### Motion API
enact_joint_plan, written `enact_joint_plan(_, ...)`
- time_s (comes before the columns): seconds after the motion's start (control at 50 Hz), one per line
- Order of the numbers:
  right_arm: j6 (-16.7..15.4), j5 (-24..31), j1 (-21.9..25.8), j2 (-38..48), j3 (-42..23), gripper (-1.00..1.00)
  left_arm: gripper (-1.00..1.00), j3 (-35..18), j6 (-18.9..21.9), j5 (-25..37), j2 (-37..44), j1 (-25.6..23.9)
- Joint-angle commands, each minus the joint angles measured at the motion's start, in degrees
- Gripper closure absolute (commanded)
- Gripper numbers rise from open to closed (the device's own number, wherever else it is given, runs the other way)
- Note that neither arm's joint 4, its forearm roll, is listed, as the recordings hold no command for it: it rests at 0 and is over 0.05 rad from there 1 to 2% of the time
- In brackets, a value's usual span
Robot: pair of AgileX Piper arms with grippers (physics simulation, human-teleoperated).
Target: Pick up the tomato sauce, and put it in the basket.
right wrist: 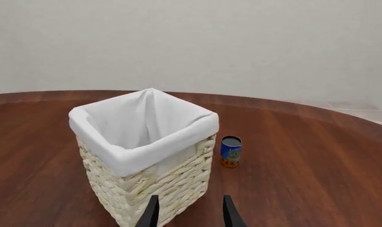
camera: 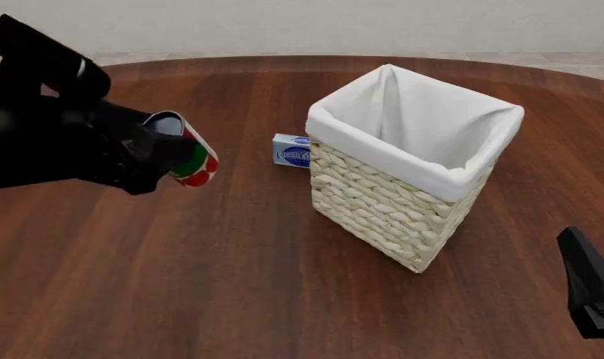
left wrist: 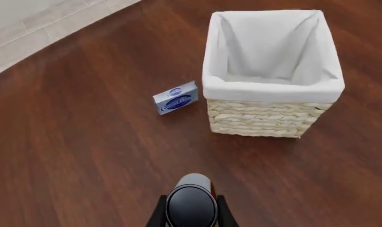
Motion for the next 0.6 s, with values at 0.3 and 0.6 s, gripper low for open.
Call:
enact_joint_plan(0.3, 0.1, 0.1, 0.2, 0.1, 0.1, -1.0, 1.0, -12.3, 2.7, -2.2, 8.8, -6.7)
enact_joint_plan(0.6, 0.3, 0.3, 0.2, 0.1, 0.2, -1.0, 1.0, -19.1, 3.6, -2.7, 13.0, -9.6)
